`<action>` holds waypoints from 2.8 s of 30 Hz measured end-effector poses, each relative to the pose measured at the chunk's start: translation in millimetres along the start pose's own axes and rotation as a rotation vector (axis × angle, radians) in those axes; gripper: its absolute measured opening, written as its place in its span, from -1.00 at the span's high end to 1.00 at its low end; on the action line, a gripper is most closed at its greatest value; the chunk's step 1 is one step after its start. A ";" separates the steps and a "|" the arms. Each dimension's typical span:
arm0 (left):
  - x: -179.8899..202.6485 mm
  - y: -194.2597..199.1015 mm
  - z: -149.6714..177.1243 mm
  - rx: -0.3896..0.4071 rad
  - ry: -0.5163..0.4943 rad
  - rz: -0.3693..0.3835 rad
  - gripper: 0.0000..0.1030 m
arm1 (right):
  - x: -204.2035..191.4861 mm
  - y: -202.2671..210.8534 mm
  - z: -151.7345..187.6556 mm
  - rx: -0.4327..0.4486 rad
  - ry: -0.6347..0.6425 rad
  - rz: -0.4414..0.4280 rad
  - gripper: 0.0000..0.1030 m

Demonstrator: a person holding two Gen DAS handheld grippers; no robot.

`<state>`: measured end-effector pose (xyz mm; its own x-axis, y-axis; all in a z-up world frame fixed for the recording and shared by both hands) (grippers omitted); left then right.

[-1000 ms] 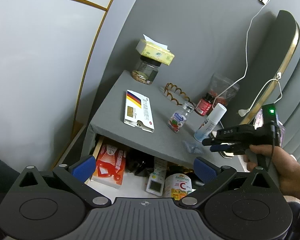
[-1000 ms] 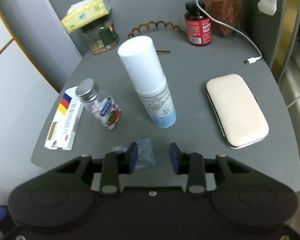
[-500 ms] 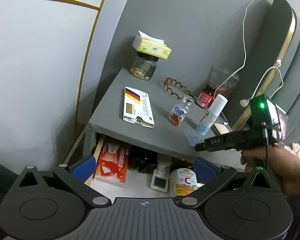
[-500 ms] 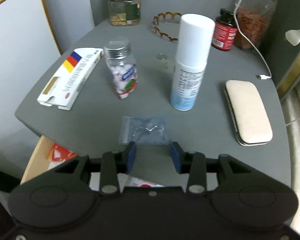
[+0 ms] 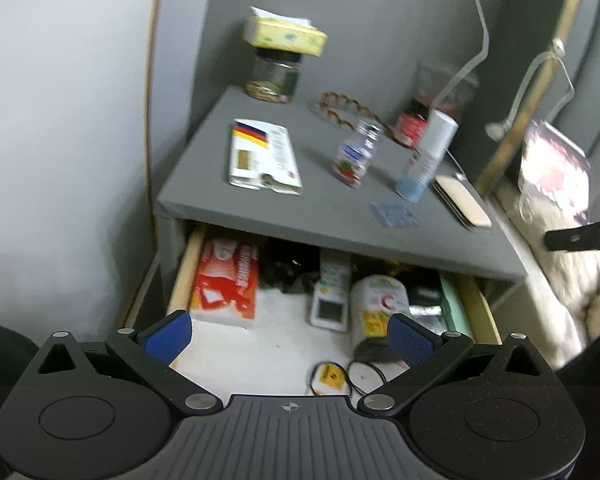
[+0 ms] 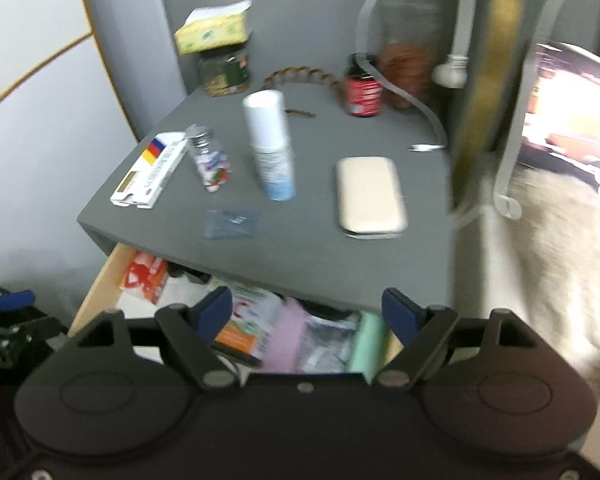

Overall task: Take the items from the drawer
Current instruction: 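Withdraw the right tool while moving the left tool to the drawer front, then push the drawer front shut with the left tool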

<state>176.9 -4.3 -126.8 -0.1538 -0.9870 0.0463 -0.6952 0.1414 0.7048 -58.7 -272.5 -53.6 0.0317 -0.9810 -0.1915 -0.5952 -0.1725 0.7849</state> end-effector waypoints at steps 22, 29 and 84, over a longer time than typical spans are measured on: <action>94.2 -23.5 53.4 -0.323 -0.098 -0.071 -1.00 | 87.4 -9.8 37.8 0.061 -0.393 -0.234 -0.62; 94.4 -49.6 64.2 -0.341 -0.119 -0.103 -1.00 | 89.7 -7.1 38.7 0.149 -0.412 -0.214 -0.62; 100.2 -78.8 50.6 -0.320 -0.182 -0.226 -0.99 | 59.6 -18.3 40.5 0.116 -0.269 -0.300 -0.60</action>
<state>180.8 -110.5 -213.5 -0.1634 -0.9570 -0.2399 -0.4771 -0.1362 0.8682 -78.4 -324.2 -103.2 0.0159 -0.8278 -0.5609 -0.6785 -0.4209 0.6021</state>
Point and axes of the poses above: each gripper's, at about its wrist camera, not at the fingertips, and y roughly against the way its jaws point, x to its right, z to its underside, the point moved 6 cm from there along -y, roughly the way its jaws point, and after that the axes turned 12 degrees about -y, right-handed, at the moved point
